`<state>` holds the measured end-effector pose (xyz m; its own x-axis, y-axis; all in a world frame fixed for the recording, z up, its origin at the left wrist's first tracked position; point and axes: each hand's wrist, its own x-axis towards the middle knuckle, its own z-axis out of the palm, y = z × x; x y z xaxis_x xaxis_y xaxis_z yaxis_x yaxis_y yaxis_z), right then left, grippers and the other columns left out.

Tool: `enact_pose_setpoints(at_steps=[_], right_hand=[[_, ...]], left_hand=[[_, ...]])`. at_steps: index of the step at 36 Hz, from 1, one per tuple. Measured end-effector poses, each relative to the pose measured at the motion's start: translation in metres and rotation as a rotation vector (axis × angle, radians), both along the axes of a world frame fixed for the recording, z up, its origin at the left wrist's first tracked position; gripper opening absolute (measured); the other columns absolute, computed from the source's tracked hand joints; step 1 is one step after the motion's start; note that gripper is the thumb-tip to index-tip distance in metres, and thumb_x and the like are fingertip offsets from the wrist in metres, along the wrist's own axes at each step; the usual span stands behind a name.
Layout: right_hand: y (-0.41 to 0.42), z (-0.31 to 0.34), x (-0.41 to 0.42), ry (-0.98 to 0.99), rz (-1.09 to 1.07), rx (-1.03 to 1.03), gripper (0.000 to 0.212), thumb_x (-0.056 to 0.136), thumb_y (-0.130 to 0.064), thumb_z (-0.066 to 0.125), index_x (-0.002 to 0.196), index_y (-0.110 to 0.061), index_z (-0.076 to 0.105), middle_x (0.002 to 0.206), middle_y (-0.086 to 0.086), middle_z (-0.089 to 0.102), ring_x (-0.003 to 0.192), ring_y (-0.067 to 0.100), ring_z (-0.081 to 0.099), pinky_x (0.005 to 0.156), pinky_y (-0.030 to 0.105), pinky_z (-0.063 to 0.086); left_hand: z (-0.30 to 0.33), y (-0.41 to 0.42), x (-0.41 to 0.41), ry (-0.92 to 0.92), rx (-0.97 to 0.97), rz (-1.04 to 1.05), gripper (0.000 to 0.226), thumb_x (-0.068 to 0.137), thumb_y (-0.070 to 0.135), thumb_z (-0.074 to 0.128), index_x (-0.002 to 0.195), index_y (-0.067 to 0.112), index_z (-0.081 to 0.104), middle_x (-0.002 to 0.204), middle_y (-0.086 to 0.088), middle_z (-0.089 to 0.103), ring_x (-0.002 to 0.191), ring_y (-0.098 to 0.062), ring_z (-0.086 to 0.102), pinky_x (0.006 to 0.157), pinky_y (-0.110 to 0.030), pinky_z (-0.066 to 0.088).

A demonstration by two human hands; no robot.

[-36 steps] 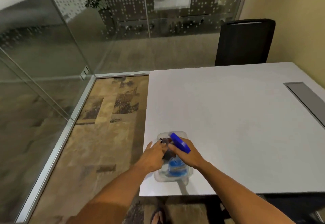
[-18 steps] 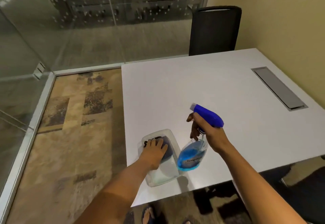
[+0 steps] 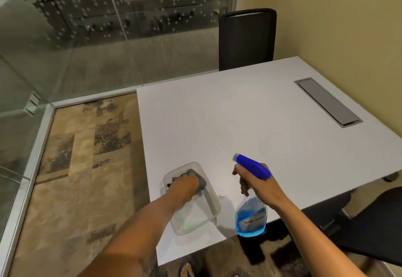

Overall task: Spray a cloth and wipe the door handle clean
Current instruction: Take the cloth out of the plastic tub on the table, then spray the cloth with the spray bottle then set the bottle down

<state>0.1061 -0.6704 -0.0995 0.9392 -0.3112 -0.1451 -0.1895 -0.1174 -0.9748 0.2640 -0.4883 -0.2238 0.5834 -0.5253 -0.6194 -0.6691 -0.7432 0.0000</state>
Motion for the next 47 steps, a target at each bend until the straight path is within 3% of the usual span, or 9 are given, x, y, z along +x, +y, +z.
enact_pose_setpoints(at_steps=[10,16,19,27,31,38,41,44,47], right_hand=[[0.003,0.006,-0.001,0.011,0.027,-0.021,0.042,0.087,-0.058,0.065,0.078,-0.017,0.068,0.054,0.006,0.061,0.051,0.019,0.058,0.057,0.025,0.050],[0.006,0.010,0.007,0.028,0.004,-0.026,0.026,0.079,-0.046,0.074,0.083,-0.020,0.070,0.067,0.004,0.068,0.054,0.021,0.062,0.057,0.030,0.053],[0.008,0.013,0.013,0.017,0.005,-0.041,0.024,0.075,-0.049,0.074,0.084,-0.027,0.070,0.067,0.002,0.069,0.053,0.017,0.062,0.055,0.026,0.054],[0.018,0.028,0.025,-0.043,0.000,-0.069,0.024,0.072,-0.059,0.072,0.082,-0.038,0.068,0.070,0.008,0.068,0.052,0.015,0.063,0.053,0.023,0.053],[0.025,0.033,0.029,-0.046,-0.007,-0.076,0.029,0.072,-0.061,0.071,0.085,-0.034,0.067,0.071,0.001,0.070,0.058,0.012,0.065,0.056,0.022,0.055],[0.027,0.031,0.031,-0.012,0.018,-0.110,0.025,0.085,-0.045,0.072,0.091,-0.022,0.065,0.061,0.000,0.066,0.053,0.011,0.061,0.054,0.021,0.052],[0.028,0.033,0.030,0.014,0.057,-0.138,0.035,0.080,-0.052,0.070,0.087,-0.019,0.064,0.054,0.000,0.064,0.049,0.012,0.060,0.052,0.021,0.050],[0.029,0.034,0.028,0.060,0.070,-0.149,0.040,0.074,-0.059,0.068,0.088,-0.022,0.061,0.054,-0.002,0.063,0.048,0.011,0.060,0.051,0.019,0.049],[0.030,0.035,0.026,0.101,0.063,-0.142,0.041,0.070,-0.060,0.067,0.090,-0.026,0.057,0.053,-0.005,0.064,0.047,0.012,0.061,0.051,0.020,0.050]], left_hand=[[0.045,0.022,0.016,0.255,-0.524,0.584,0.035,0.100,0.015,0.051,0.133,0.007,0.057,0.129,-0.014,0.065,0.109,-0.025,0.063,0.085,-0.032,0.053],[0.060,0.040,-0.011,0.898,-1.069,1.175,0.037,0.102,0.011,0.044,0.134,0.013,0.061,0.116,-0.023,0.070,0.103,-0.038,0.069,0.086,-0.060,0.061],[0.061,0.044,-0.021,1.241,-1.300,1.393,0.041,0.101,0.019,0.049,0.136,0.008,0.066,0.132,-0.027,0.067,0.114,-0.043,0.068,0.082,-0.056,0.060],[0.056,0.037,-0.048,1.600,-1.661,1.511,0.063,0.088,0.049,0.054,0.123,0.001,0.075,0.132,-0.034,0.065,0.112,-0.058,0.066,0.087,-0.073,0.052],[0.067,0.029,-0.052,1.557,-1.710,1.447,0.077,0.094,0.066,0.047,0.132,0.002,0.069,0.141,-0.035,0.058,0.122,-0.056,0.062,0.100,-0.066,0.050],[0.071,0.023,-0.048,1.317,-1.810,1.487,0.064,0.096,0.034,0.047,0.152,0.003,0.046,0.147,-0.029,0.054,0.130,-0.045,0.052,0.116,-0.059,0.037],[0.067,0.028,-0.043,1.281,-1.817,1.460,0.052,0.095,0.019,0.054,0.143,-0.002,0.058,0.144,-0.030,0.057,0.131,-0.045,0.056,0.109,-0.057,0.047],[0.061,0.037,-0.037,1.282,-1.893,1.346,0.030,0.086,0.029,0.077,0.100,0.003,0.084,0.111,-0.026,0.076,0.092,-0.039,0.078,0.071,-0.047,0.065],[0.050,0.043,-0.030,1.335,-1.987,1.439,0.046,0.088,0.043,0.059,0.099,0.007,0.085,0.107,-0.023,0.078,0.090,-0.042,0.078,0.070,-0.052,0.064]])
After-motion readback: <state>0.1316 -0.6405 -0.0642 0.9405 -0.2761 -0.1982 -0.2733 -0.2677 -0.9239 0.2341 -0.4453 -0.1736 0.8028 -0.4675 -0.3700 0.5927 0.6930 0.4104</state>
